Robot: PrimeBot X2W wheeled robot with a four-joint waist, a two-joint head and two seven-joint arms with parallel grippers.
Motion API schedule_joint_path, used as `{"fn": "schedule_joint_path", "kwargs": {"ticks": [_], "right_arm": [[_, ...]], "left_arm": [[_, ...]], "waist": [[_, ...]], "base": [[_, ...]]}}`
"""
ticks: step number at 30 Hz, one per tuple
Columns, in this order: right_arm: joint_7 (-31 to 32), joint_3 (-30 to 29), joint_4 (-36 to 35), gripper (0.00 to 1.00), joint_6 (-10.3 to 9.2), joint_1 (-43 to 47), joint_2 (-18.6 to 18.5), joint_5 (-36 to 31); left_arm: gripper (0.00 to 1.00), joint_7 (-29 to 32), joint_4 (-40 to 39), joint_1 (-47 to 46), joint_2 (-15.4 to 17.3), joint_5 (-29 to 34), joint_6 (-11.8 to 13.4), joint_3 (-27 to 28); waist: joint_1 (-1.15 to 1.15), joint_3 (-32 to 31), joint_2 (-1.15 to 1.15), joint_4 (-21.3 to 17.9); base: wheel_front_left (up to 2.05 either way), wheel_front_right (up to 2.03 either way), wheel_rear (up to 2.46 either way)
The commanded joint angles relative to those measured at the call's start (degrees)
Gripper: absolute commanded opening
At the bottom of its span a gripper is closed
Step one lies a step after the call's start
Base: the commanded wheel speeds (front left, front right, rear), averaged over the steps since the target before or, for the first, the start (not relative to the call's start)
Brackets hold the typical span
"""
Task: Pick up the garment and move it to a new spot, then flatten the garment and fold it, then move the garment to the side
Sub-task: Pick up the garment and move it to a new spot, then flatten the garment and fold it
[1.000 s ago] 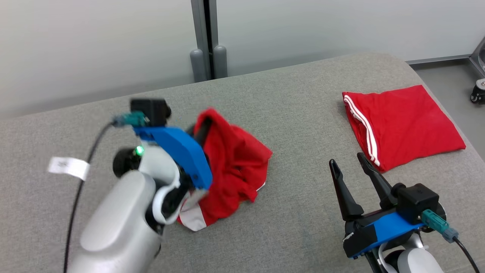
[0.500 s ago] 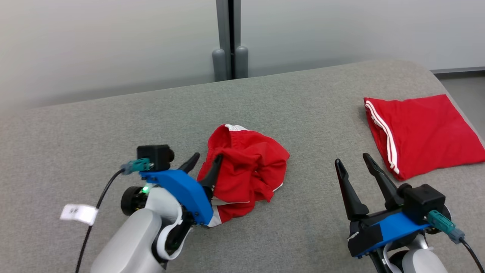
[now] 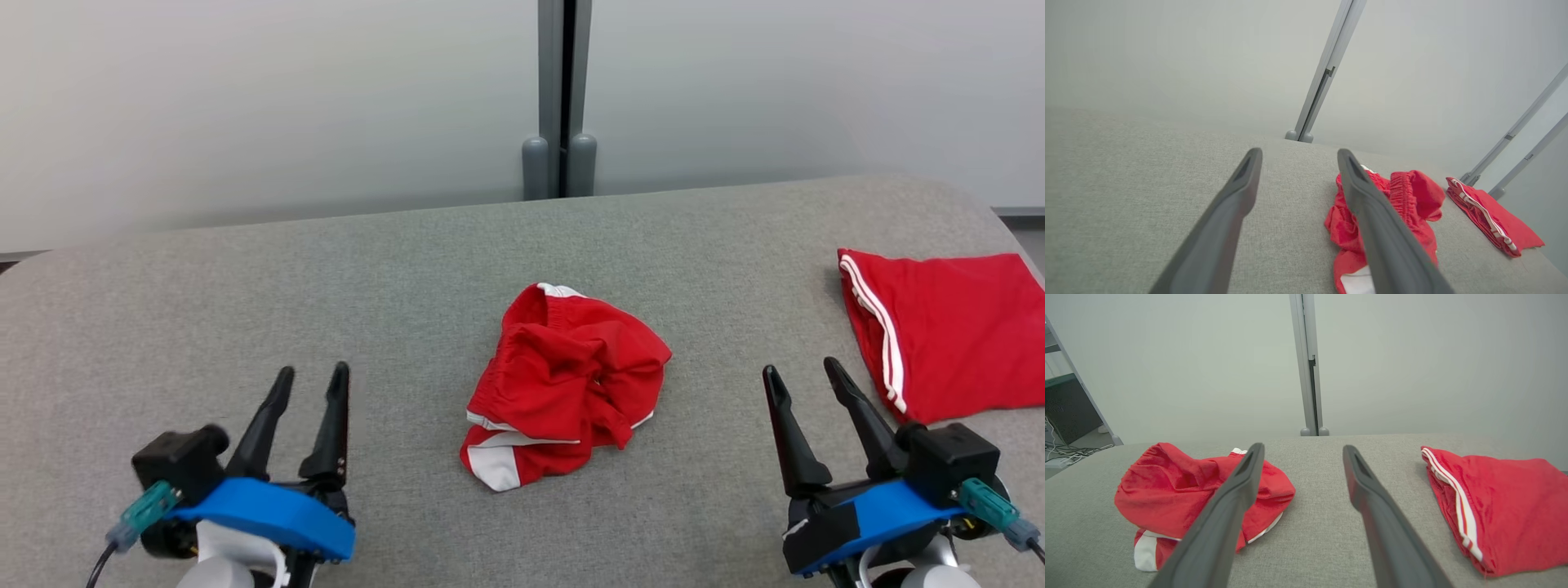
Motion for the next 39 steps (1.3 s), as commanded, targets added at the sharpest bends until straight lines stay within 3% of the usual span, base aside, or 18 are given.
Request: {"fn": "schedule_joint_path", "kwargs": {"ticks": [1, 6, 19, 39], "right_arm": [[0.05, -0.41, -0.25, 1.00, 0.01, 1.16, -0.01, 0.70], [0.07, -1.21, -0.37, 1.00, 0.01, 2.26, -0.01, 0.94], [-0.37, -2.96, 0.89, 1.00, 0.01, 4.29, -0.01, 0.64], [-1.27, -3.06, 2.88, 1.00, 0.01, 3.07, -0.01, 1.25]], "left_arm": [[1.00, -1.54, -0.64, 1.13, 0.25, 0.68, 0.41, 0.87], [1.00, -3.88, -1.52, 4.27, 0.53, 2.90, -0.70, 3.67], [1.00, -4.19, -2.93, 11.39, 0.62, 11.43, 2.02, 11.18], [1.00, -2.76, -5.31, 12.62, 1.02, 12.78, 3.43, 11.06]], "waist": [[0.00, -0.68, 0.00, 0.65], [0.00, -1.43, 0.00, 1.50], [0.00, -1.67, 0.00, 0.50], [0.00, -0.53, 0.00, 0.02]], "base": [[0.00, 0.00, 0.00], [0.00, 0.00, 0.00], [0.00, 0.00, 0.00], [0.00, 0.00, 0.00]]}}
